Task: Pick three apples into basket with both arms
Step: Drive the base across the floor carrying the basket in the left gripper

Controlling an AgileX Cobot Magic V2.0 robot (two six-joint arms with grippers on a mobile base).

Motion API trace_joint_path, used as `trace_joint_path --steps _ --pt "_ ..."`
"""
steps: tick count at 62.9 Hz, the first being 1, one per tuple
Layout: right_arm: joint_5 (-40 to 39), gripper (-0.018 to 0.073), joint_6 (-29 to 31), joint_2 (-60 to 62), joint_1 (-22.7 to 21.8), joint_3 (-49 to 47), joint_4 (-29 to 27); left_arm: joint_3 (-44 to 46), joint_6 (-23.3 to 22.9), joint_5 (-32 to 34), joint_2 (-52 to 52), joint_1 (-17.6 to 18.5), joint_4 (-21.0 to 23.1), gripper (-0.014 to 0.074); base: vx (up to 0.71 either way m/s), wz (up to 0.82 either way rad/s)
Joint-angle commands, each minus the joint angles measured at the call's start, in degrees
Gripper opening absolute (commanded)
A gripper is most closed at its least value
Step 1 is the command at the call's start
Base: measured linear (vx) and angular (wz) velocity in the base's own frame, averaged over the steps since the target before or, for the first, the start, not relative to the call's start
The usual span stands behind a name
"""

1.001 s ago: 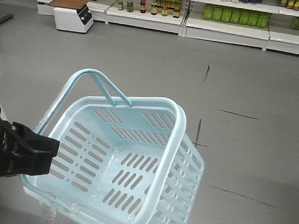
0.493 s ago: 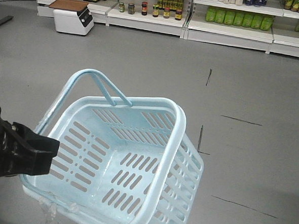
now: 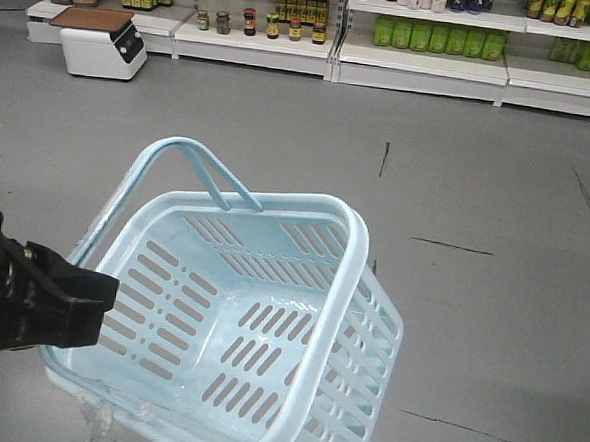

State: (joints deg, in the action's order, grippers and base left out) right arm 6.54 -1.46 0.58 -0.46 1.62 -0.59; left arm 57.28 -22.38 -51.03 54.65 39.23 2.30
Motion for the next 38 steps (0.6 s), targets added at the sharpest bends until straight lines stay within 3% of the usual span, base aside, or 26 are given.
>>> trace_joint_path --steps 1,38 --pt "-4.3 -0.0001 0.5 0.7 -0.1 0.8 0.6 1.8 -0.7 4.6 -0.9 0.3 0.7 -0.0008 0.22 -0.14" --pt "-4.3 -0.0001 0.5 0.7 -0.1 0.8 0.6 1.8 -0.7 4.6 -0.9 0.3 0.7 -0.0008 0.23 -0.13"
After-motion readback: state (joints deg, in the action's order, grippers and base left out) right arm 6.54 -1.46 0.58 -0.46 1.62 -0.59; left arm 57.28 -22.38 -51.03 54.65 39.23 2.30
